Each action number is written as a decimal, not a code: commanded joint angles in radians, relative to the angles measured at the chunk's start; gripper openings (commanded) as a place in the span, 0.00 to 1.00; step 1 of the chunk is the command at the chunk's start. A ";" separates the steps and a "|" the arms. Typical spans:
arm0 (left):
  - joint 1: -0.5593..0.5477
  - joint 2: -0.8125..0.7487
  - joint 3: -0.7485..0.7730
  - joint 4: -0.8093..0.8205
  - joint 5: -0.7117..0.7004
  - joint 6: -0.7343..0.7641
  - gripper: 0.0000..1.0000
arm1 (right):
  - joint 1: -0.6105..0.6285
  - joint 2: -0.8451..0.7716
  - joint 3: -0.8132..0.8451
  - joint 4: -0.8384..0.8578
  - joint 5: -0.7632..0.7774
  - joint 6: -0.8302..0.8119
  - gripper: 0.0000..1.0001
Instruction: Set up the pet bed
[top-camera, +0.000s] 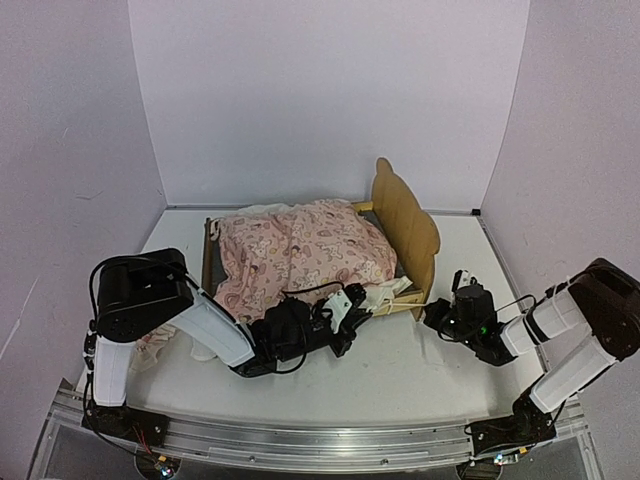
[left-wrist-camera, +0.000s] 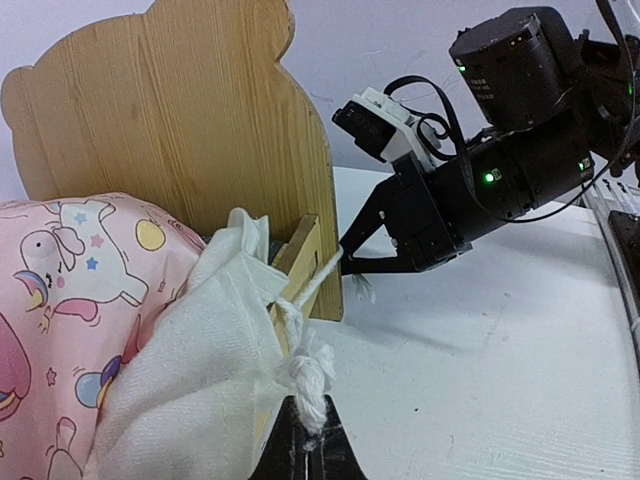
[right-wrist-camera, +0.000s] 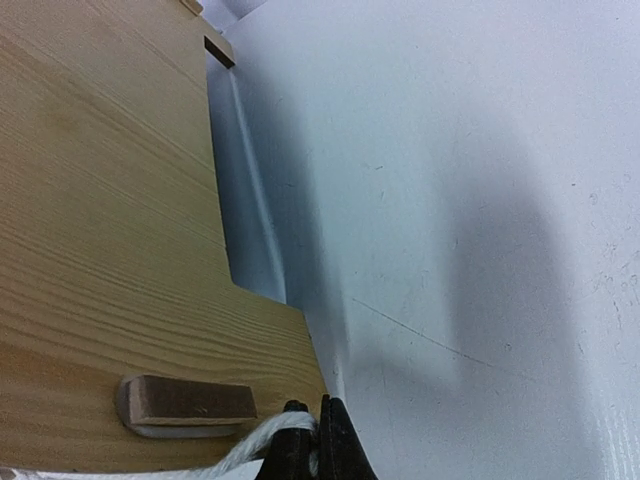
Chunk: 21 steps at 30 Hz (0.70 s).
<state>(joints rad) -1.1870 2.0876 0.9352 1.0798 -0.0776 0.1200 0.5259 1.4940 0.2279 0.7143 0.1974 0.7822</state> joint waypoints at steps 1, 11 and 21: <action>-0.046 -0.001 -0.003 0.134 -0.033 -0.052 0.00 | -0.074 -0.019 0.027 -0.054 0.185 -0.070 0.00; -0.061 0.124 0.085 0.047 -0.325 -0.062 0.00 | -0.077 -0.195 0.008 -0.191 0.159 -0.109 0.00; -0.043 0.092 -0.008 -0.064 -0.503 -0.077 0.00 | -0.213 -0.067 0.087 -0.270 0.170 -0.011 0.00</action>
<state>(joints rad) -1.2407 2.2143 1.0191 1.0893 -0.4126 0.0601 0.4225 1.4300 0.3000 0.5159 0.1204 0.7185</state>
